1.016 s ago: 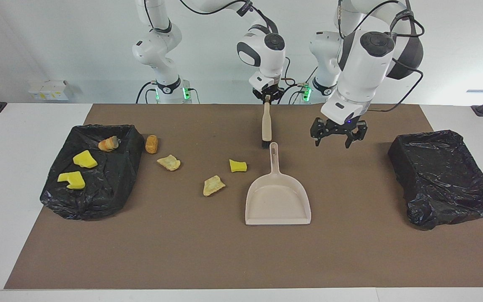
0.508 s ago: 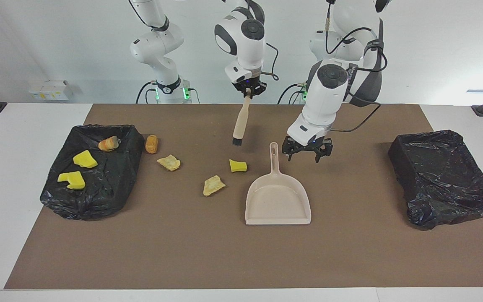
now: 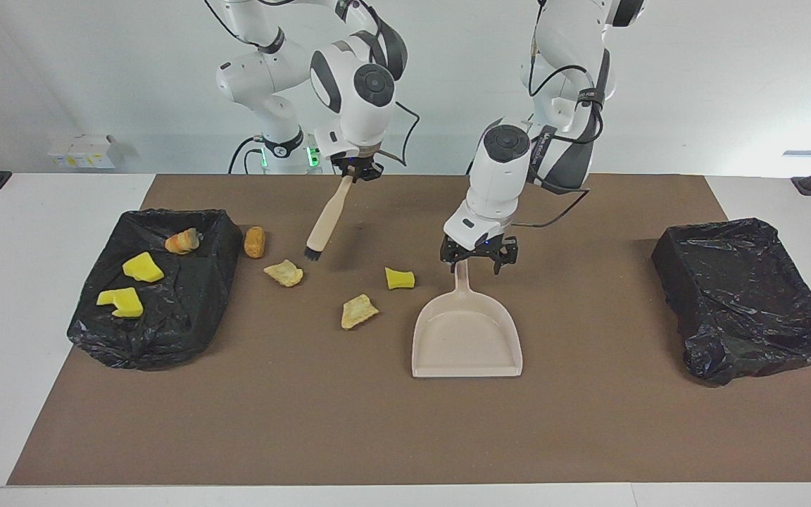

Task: Sweep and dump trash in bin
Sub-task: 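Grasp the dustpan handle with the left gripper while the right gripper takes the brush, then sweep the bread crumbs away from the bin with the right gripper's brush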

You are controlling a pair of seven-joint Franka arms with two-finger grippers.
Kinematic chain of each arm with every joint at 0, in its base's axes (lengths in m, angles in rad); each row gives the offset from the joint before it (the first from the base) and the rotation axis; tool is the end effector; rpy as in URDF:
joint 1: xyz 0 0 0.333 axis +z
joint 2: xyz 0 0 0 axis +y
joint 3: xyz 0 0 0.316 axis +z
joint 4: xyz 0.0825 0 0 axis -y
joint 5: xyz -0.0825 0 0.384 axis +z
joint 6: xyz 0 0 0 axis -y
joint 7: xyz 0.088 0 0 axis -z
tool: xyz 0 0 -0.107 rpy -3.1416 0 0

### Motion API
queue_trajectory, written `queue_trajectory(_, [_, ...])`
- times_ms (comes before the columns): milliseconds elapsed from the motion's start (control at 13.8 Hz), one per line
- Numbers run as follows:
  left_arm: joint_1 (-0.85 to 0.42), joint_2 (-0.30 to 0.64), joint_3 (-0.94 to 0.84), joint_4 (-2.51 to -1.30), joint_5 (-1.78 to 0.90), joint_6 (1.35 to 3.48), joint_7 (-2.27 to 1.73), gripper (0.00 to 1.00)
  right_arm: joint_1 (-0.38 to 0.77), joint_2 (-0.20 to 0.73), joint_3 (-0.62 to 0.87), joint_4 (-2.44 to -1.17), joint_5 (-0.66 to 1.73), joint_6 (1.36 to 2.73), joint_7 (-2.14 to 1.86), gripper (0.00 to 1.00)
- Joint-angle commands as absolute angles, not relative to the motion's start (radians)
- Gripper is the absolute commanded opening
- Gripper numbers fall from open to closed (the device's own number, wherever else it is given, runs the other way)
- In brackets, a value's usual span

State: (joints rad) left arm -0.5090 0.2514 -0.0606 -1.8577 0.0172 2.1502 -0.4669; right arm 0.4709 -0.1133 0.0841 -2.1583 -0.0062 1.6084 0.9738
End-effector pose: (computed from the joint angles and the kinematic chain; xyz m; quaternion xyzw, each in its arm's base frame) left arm 0.5260 -0.3336 0.3895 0.9983 -0.0548 0.0180 0.0105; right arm 0.3911 0.2424 0.4200 0.9548 -0.2034 -0.1512 0.1555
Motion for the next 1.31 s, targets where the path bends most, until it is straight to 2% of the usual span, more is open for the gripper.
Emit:
queue_trajectory(0, [-0.537, 0.244, -0.044, -1.893, 0.028, 2.197, -0.485, 1.00, 0.404, -0.129, 0.098, -2.190, -0.076, 1.563, 0.954, 0.00])
queue_trajectory(218, [-0.551, 0.248, -0.046, -1.913, 0.028, 2.235, -0.511, 1.00, 0.354, -0.155, 0.100, -2.221, -0.112, 1.451, 0.911, 0.00])
queue_trajectory(653, [-0.555, 0.247, -0.046, -1.944, 0.028, 2.258, -0.522, 1.00, 0.304, -0.340, 0.100, -2.489, -0.092, 1.515, 0.914, 0.00])
queue_trajectory(798, [-0.555, 0.247, -0.046, -1.944, 0.028, 2.256, -0.522, 0.84, 0.301, -0.400, 0.097, -2.575, -0.046, 1.580, 0.911, 0.00])
queue_trajectory(1016, [-0.555, 0.247, -0.046, -1.942, 0.028, 2.253, -0.520, 0.46, 0.246, -0.413, 0.097, -2.611, -0.012, 1.669, 0.801, 0.00])
queue_trajectory(1088, [-0.555, 0.247, -0.046, -1.942, 0.028, 2.253, -0.519, 0.41, 0.232, -0.407, 0.097, -2.611, 0.012, 1.713, 0.749, 0.00])
queue_trajectory(1233, [-0.555, 0.247, -0.046, -1.942, 0.028, 2.253, -0.517, 0.41, 0.235, -0.382, 0.097, -2.603, 0.060, 1.773, 0.686, 0.00])
